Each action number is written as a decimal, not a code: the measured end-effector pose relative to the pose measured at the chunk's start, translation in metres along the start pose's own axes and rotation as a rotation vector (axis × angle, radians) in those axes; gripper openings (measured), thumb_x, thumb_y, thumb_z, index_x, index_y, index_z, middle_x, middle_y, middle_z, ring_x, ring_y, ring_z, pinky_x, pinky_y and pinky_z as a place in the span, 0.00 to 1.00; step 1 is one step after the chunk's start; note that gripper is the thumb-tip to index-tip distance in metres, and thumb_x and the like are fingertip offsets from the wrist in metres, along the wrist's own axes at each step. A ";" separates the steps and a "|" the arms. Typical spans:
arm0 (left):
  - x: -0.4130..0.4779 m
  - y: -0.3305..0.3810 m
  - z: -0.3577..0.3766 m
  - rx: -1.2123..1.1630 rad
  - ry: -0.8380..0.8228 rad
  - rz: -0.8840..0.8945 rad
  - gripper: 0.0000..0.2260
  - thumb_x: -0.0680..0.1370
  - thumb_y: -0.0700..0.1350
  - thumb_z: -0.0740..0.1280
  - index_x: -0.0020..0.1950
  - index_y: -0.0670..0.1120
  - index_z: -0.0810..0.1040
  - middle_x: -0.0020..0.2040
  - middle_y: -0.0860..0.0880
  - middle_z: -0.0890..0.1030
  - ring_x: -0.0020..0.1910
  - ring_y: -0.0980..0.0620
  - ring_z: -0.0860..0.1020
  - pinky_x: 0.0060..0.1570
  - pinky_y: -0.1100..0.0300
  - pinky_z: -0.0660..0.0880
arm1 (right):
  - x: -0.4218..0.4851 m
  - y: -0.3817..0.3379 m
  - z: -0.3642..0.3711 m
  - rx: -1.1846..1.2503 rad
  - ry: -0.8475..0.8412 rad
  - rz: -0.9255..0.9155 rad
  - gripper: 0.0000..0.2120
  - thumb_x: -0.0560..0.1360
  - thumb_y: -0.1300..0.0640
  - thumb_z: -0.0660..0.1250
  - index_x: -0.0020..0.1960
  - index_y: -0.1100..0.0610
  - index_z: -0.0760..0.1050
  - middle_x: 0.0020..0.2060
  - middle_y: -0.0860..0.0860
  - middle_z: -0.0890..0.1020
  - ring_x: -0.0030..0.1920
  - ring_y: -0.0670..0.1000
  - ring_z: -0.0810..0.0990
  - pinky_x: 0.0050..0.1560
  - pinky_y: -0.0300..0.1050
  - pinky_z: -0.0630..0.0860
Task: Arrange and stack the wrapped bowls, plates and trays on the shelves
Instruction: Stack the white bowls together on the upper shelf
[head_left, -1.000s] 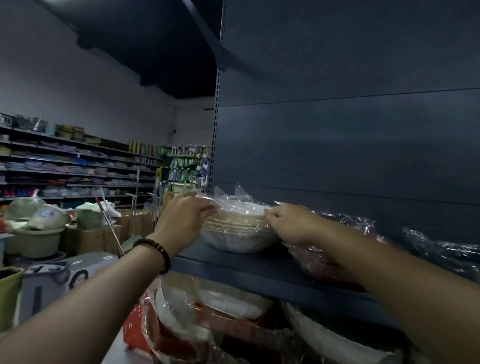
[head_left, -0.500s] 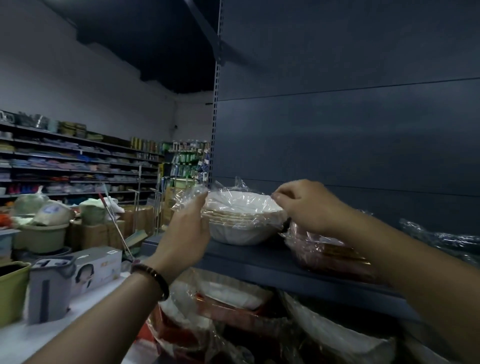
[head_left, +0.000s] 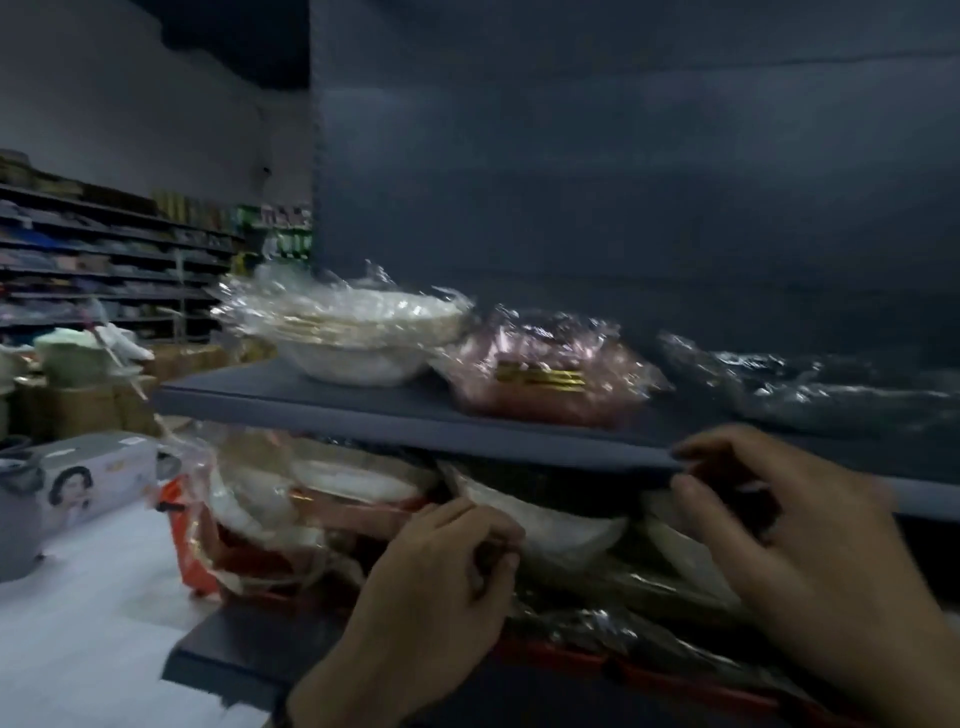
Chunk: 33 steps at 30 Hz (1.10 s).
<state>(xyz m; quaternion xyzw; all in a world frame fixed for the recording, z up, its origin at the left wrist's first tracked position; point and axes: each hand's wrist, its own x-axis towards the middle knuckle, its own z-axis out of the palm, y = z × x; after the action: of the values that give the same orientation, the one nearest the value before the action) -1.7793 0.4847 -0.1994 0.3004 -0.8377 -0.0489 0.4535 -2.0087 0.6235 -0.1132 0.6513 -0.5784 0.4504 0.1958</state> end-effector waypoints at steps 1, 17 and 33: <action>-0.003 0.007 0.015 -0.015 -0.036 0.009 0.08 0.77 0.54 0.67 0.54 0.59 0.82 0.51 0.66 0.80 0.52 0.61 0.80 0.54 0.64 0.78 | -0.016 0.017 -0.006 -0.009 0.030 0.066 0.02 0.78 0.43 0.71 0.48 0.41 0.80 0.43 0.36 0.84 0.43 0.39 0.82 0.45 0.35 0.74; 0.029 0.104 0.193 -0.182 -0.269 -0.142 0.28 0.82 0.54 0.70 0.75 0.73 0.59 0.70 0.61 0.61 0.63 0.58 0.73 0.58 0.66 0.74 | -0.134 0.220 -0.008 0.048 0.164 0.668 0.30 0.73 0.55 0.76 0.71 0.38 0.73 0.59 0.51 0.79 0.48 0.55 0.84 0.52 0.58 0.82; 0.061 0.107 0.231 0.039 -0.009 -0.062 0.06 0.81 0.60 0.67 0.53 0.60 0.79 0.45 0.60 0.80 0.50 0.54 0.76 0.49 0.56 0.74 | -0.138 0.210 0.025 0.302 0.193 0.589 0.39 0.71 0.53 0.81 0.74 0.30 0.69 0.67 0.44 0.73 0.65 0.46 0.77 0.63 0.47 0.79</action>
<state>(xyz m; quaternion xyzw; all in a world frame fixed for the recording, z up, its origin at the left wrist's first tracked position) -2.0352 0.4942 -0.2515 0.3350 -0.8307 -0.0480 0.4421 -2.1843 0.6303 -0.2947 0.4321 -0.6473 0.6277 0.0126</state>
